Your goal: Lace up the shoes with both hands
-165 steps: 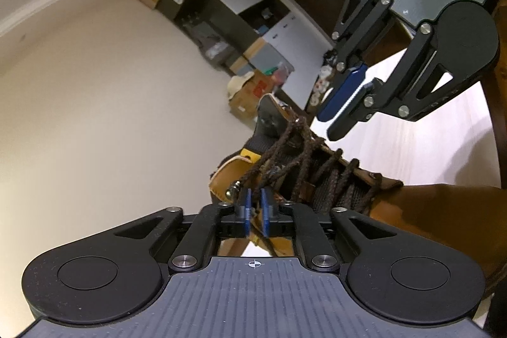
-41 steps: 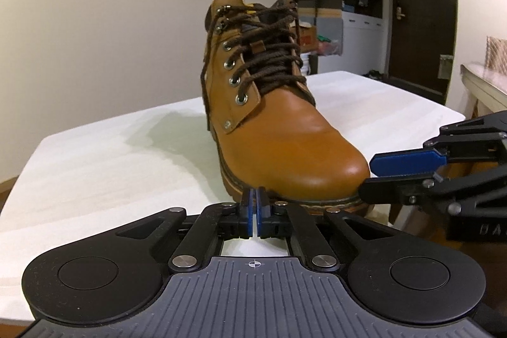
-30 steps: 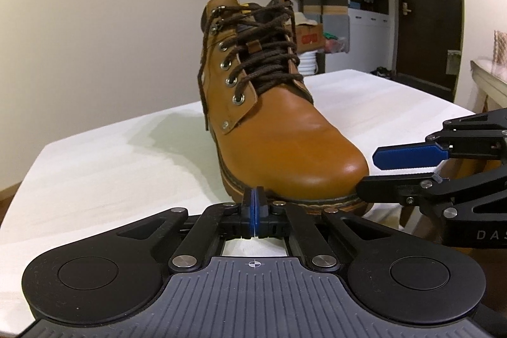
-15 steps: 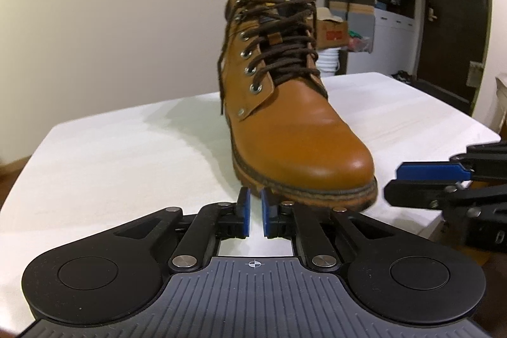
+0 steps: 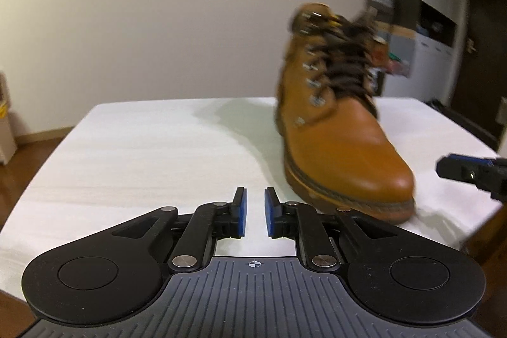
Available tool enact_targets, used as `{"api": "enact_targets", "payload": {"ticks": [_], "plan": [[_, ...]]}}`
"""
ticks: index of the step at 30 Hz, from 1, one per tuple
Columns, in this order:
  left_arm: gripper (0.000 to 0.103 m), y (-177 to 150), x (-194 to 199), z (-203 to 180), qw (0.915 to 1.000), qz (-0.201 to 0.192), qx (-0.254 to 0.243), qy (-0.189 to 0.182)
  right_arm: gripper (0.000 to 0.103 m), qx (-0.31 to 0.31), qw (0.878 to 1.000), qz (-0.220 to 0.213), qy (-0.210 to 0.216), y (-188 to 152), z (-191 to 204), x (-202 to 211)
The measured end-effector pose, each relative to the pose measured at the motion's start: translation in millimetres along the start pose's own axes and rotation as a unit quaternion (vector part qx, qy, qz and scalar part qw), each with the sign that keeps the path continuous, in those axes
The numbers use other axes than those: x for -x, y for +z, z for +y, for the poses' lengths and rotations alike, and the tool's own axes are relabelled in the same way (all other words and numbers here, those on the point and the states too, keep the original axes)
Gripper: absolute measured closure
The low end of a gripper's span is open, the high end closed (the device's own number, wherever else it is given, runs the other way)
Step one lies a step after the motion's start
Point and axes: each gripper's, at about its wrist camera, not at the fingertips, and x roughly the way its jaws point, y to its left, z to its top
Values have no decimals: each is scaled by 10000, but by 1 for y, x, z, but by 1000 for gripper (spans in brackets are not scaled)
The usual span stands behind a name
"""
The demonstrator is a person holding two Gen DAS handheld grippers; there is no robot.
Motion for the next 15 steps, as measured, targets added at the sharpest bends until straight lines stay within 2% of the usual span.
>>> {"api": "enact_targets", "payload": {"ticks": [2,6,8,12,15], "plan": [[90,9,2,2,9998,82,184,-2,73,39,9999,138,-49,14,0,-2],[90,27,10,-9,9995,78,50,315,73,117,9990,413,-147,43,0,-7],[90,31,10,-11,9994,91,52,324,73,132,9986,479,-163,54,-4,-10],[91,13,17,-13,9985,-159,441,284,73,217,9992,304,-144,52,-10,-6],[90,-18,29,-28,9989,-293,200,303,73,176,9998,45,-52,30,-18,1]]}}
